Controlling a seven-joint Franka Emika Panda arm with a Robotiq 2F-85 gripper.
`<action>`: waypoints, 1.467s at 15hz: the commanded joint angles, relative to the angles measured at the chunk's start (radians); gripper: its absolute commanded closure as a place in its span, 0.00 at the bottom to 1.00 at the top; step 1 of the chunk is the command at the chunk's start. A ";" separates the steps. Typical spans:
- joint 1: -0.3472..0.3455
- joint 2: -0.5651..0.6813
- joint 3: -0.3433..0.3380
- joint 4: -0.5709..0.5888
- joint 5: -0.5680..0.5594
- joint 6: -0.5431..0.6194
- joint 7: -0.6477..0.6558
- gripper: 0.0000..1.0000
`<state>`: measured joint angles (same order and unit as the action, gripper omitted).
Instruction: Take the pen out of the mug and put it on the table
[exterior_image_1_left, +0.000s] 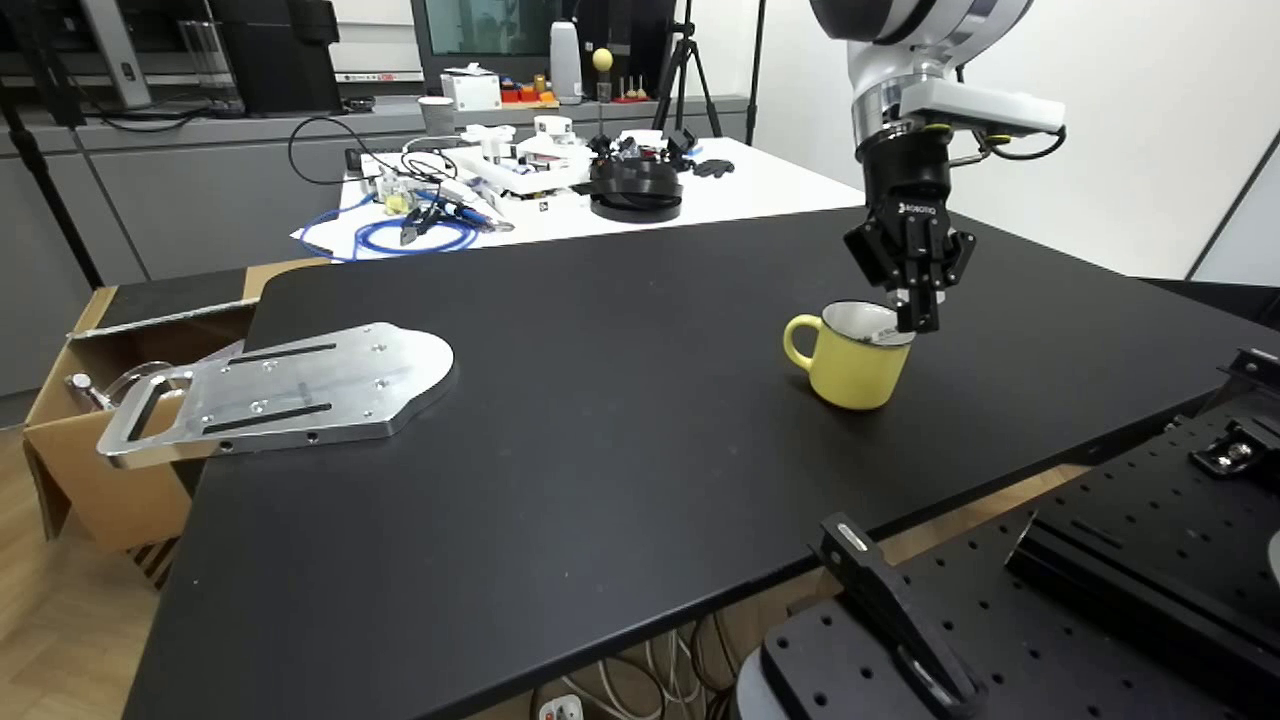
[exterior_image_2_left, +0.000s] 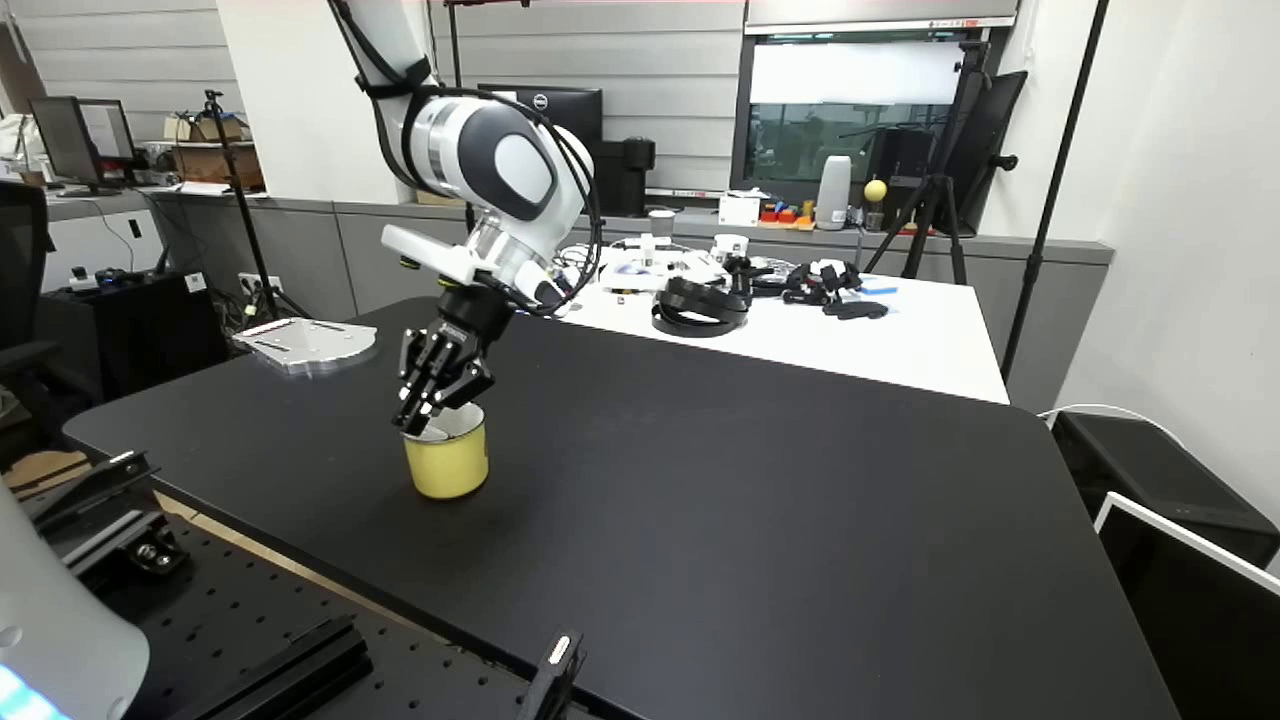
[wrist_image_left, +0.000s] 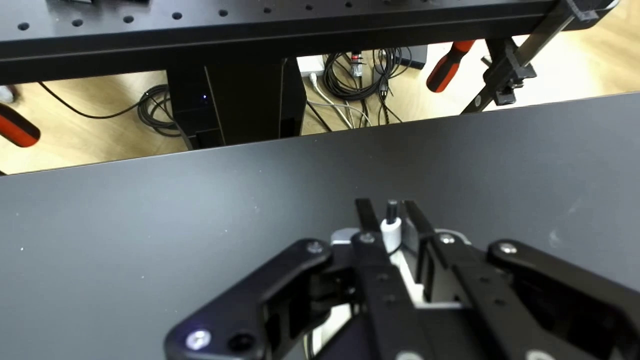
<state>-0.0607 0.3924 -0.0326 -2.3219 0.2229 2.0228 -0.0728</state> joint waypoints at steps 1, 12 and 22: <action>-0.013 -0.044 0.007 0.045 0.018 -0.102 0.015 0.96; 0.021 -0.200 0.038 0.175 0.073 -0.407 -0.042 0.96; 0.174 -0.331 0.149 -0.029 -0.021 0.210 -0.018 0.96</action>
<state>0.0819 0.0922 0.0907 -2.2602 0.2332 2.0553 -0.1162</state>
